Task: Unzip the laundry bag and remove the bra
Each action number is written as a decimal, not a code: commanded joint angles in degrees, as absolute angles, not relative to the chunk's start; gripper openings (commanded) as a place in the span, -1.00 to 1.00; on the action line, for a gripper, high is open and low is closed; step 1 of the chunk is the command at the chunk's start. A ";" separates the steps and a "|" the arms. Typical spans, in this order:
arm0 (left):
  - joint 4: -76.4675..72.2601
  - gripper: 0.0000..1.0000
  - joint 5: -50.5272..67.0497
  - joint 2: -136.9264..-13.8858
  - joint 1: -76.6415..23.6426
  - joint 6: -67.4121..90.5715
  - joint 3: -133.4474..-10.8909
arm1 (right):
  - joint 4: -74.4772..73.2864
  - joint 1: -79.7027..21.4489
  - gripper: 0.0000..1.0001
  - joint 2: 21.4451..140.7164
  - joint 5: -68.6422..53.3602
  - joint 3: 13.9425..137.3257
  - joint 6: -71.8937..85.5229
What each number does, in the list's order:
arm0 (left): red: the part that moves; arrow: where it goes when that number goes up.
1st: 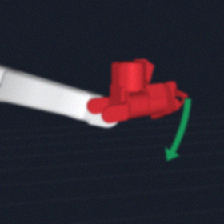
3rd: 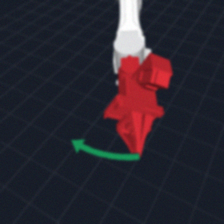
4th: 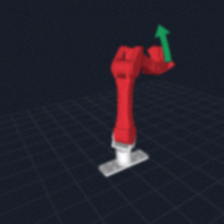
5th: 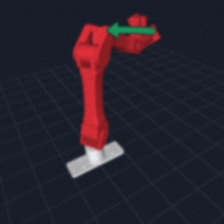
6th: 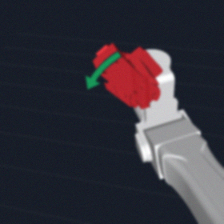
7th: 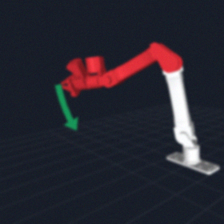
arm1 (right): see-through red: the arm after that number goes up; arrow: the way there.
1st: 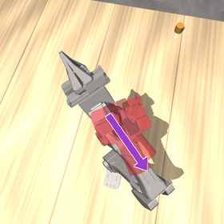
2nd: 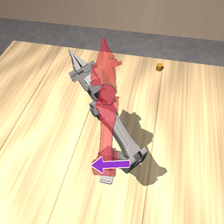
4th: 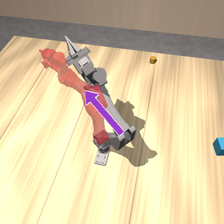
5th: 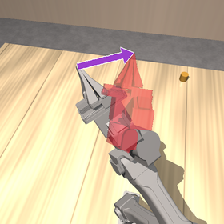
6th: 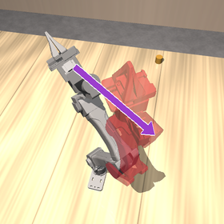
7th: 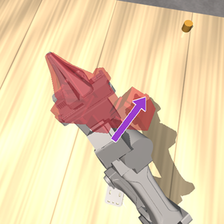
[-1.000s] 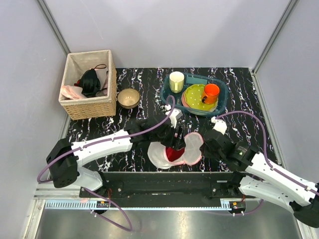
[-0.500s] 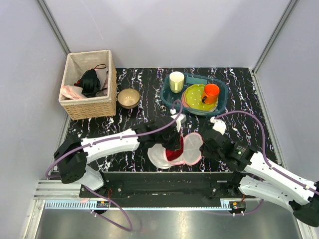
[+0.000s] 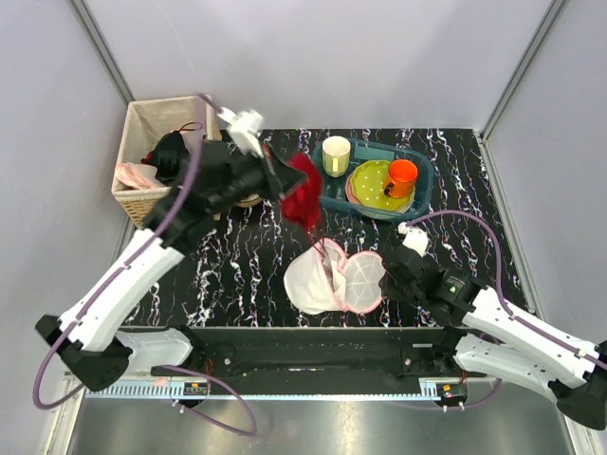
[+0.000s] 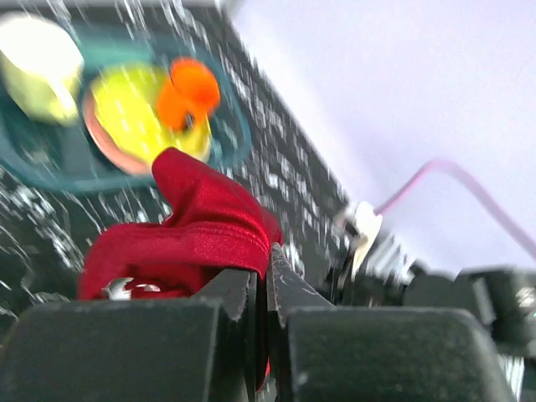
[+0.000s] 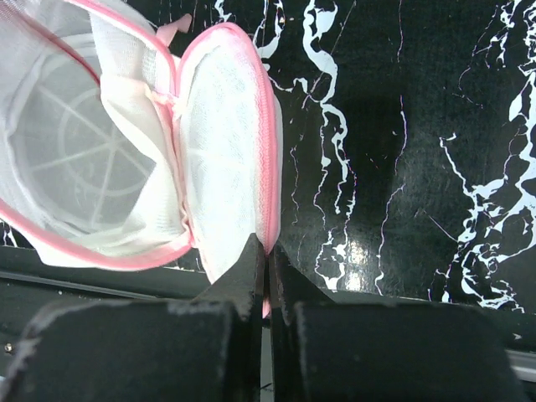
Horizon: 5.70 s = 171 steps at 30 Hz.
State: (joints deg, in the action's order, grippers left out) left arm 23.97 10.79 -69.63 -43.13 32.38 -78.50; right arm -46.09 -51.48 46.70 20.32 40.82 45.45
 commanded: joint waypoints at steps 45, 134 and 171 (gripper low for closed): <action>33.92 -1.00 -13.36 -118.21 6.51 25.76 -125.24 | -32.08 -51.86 -1.00 59.76 14.06 44.12 43.15; 17.48 -1.00 -30.32 -116.45 4.04 24.69 -116.90 | -33.57 -51.77 -1.00 59.94 12.75 46.50 41.31; 35.77 0.76 -7.20 -116.73 5.10 27.51 -121.20 | -35.95 -51.77 -1.00 53.79 12.92 45.09 43.07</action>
State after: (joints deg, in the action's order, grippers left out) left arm 35.35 -9.67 -125.91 5.63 27.07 -121.25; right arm -37.17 -51.51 54.65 12.75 44.86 42.48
